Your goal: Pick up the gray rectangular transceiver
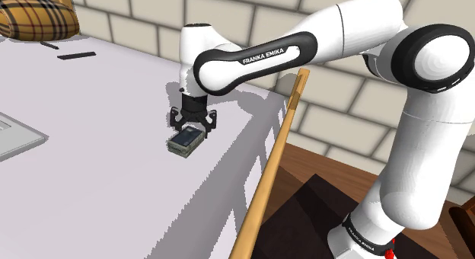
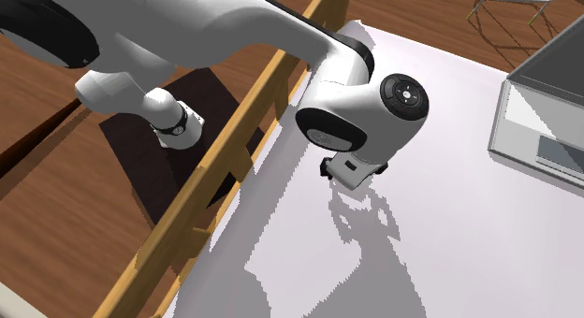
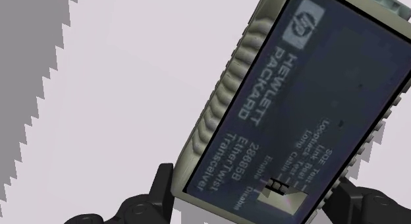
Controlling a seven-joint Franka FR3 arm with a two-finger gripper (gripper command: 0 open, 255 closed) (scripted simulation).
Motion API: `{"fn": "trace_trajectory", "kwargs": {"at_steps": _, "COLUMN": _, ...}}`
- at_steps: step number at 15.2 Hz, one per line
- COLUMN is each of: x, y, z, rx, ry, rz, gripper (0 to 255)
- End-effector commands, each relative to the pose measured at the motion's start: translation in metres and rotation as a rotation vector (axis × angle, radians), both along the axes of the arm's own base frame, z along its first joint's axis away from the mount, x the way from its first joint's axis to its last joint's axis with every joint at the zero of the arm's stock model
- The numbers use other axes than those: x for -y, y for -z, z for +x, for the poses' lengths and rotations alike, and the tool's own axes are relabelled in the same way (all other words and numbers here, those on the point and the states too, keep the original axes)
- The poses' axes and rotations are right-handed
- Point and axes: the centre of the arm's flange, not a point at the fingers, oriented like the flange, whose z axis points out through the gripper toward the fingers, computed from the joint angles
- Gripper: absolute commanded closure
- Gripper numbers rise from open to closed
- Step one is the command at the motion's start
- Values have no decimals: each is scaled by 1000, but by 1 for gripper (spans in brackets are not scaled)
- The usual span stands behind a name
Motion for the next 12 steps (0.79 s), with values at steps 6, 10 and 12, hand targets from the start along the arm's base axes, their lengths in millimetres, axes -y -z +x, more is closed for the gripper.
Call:
{"fn": "trace_trajectory", "kwargs": {"at_steps": 6, "x": -1, "y": 1, "z": 0, "rx": -2, "ry": 0, "rz": 0, "gripper": 255}}
{"fn": "trace_trajectory", "kwargs": {"at_steps": 10, "x": 0, "y": -14, "z": 0, "rx": -1, "ry": 0, "rz": 0, "gripper": 255}}
{"fn": "trace_trajectory", "kwargs": {"at_steps": 12, "x": 0, "y": -24, "z": 0, "rx": -1, "ry": 0, "rz": 0, "gripper": 255}}
